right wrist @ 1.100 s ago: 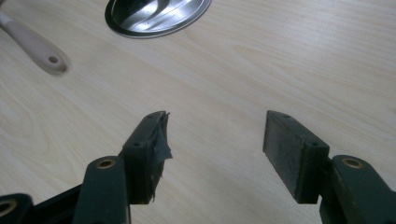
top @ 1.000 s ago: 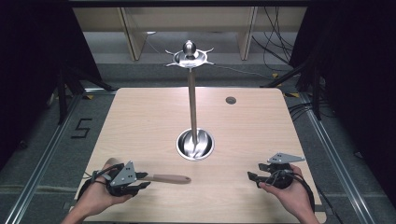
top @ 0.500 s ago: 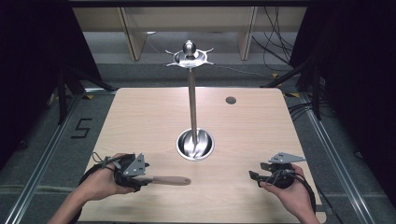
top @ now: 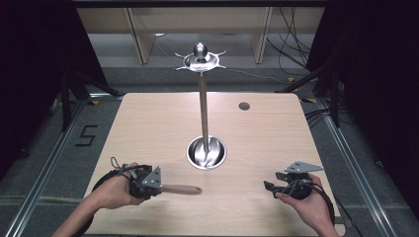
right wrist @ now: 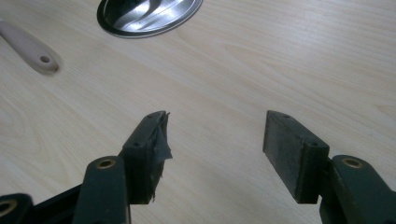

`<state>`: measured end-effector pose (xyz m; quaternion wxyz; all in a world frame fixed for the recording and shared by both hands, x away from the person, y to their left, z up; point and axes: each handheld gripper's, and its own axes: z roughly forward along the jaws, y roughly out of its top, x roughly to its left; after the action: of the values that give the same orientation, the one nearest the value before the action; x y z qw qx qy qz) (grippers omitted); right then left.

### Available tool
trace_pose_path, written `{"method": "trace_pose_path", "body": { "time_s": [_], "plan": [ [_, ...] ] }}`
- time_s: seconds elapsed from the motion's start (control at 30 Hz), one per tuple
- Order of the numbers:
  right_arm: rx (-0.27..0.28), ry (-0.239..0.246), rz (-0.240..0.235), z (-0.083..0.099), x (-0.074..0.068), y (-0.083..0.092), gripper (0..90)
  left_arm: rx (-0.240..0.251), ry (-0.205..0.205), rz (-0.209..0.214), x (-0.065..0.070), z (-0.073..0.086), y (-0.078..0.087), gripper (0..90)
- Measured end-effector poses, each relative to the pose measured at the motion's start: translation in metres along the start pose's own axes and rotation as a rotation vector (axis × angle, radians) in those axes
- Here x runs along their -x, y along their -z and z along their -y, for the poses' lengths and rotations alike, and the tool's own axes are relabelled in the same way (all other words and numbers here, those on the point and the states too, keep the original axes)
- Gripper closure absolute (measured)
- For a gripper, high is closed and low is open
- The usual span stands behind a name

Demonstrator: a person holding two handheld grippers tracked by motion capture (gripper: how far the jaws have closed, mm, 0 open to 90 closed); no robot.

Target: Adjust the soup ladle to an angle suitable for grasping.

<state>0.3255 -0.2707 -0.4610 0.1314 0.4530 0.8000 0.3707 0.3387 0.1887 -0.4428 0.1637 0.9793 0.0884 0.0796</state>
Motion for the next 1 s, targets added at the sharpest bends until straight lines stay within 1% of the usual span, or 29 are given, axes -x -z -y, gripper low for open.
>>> {"method": "trace_pose_path", "body": {
  "time_s": [0.03,0.07,0.1,0.13,0.17,0.2,0.23,0.33,0.37,0.4,0.43,0.53,0.57,0.6,0.67,0.73,0.8,0.83,0.87,0.9,0.93,0.97,1.0],
  "plan": [
    [-0.003,0.000,0.001,0.000,0.000,0.000,40.6,0.000,0.000,0.000,0.000,0.000,0.000,85.5],
    [-0.004,-0.003,0.000,0.000,-0.001,-0.001,40.6,-0.048,0.031,-0.004,0.000,0.008,-0.003,87.0],
    [0.000,0.020,0.002,0.000,0.000,-0.002,40.5,-0.065,0.031,0.007,-0.001,0.011,-0.005,87.4],
    [-0.003,0.009,-0.002,0.000,-0.001,-0.001,40.5,-0.109,0.057,0.000,-0.003,0.016,-0.007,87.6],
    [-0.002,0.008,-0.004,-0.001,-0.001,-0.001,40.5,-0.137,0.065,-0.007,-0.004,0.019,-0.009,87.6],
    [-0.001,0.012,-0.004,-0.001,-0.001,-0.001,40.5,-0.176,0.074,-0.028,-0.006,0.023,-0.010,87.6],
    [0.000,0.014,0.005,-0.001,-0.002,-0.001,40.5,-0.200,0.085,-0.034,-0.008,0.026,-0.013,87.6],
    [-0.002,0.012,0.004,-0.001,-0.002,-0.001,40.5,-0.209,0.094,-0.025,-0.012,0.029,-0.015,87.8],
    [-0.002,0.012,0.005,-0.001,-0.001,-0.002,40.5,-0.226,0.109,-0.024,-0.014,0.029,-0.018,88.0],
    [-0.002,0.012,0.005,-0.001,-0.001,-0.002,40.5,-0.226,0.109,-0.024,-0.014,0.029,-0.018,88.2],
    [-0.004,-0.008,0.000,0.000,-0.003,-0.002,40.5,-0.264,0.108,-0.028,-0.016,0.030,-0.022,88.3],
    [-0.008,-0.010,0.002,0.000,-0.003,-0.002,40.4,-0.315,0.114,-0.039,-0.021,0.033,-0.028,88.5],
    [-0.008,-0.011,0.001,0.000,-0.003,-0.001,40.4,-0.328,0.122,-0.053,-0.022,0.034,-0.029,88.5],
    [0.004,0.005,0.005,0.001,-0.002,-0.003,40.4,-0.336,0.123,-0.052,-0.024,0.034,-0.030,88.6],
    [-0.006,0.006,-0.002,0.001,-0.002,-0.002,40.4,-0.345,0.138,-0.060,-0.026,0.036,-0.032,88.6],
    [0.004,0.007,0.005,0.001,-0.002,-0.003,40.4,-0.345,0.138,-0.055,-0.028,0.037,-0.032,88.7],
    [0.003,0.007,0.005,0.001,-0.002,-0.003,40.4,-0.345,0.144,-0.057,-0.030,0.037,-0.032,88.7],
    [0.004,0.006,0.005,0.001,-0.002,-0.003,40.4,-0.343,0.143,-0.069,-0.030,0.037,-0.032,88.7],
    [-0.006,0.006,-0.002,0.001,-0.002,-0.002,40.4,-0.348,0.148,-0.067,-0.032,0.037,-0.032,88.7],
    [-0.005,0.006,-0.002,0.001,-0.002,-0.002,40.4,-0.352,0.146,-0.079,-0.033,0.038,-0.032,88.7],
    [-0.004,0.004,0.002,0.001,-0.002,-0.002,40.4,-0.353,0.155,-0.080,-0.035,0.038,-0.031,88.7],
    [-0.004,0.004,0.002,0.001,-0.002,-0.002,40.4,-0.353,0.155,-0.080,-0.035,0.038,-0.031,88.7],
    [-0.003,0.018,0.005,0.001,0.000,-0.002,40.4,-0.355,0.152,-0.090,-0.038,0.039,-0.032,88.7]
  ]
}}
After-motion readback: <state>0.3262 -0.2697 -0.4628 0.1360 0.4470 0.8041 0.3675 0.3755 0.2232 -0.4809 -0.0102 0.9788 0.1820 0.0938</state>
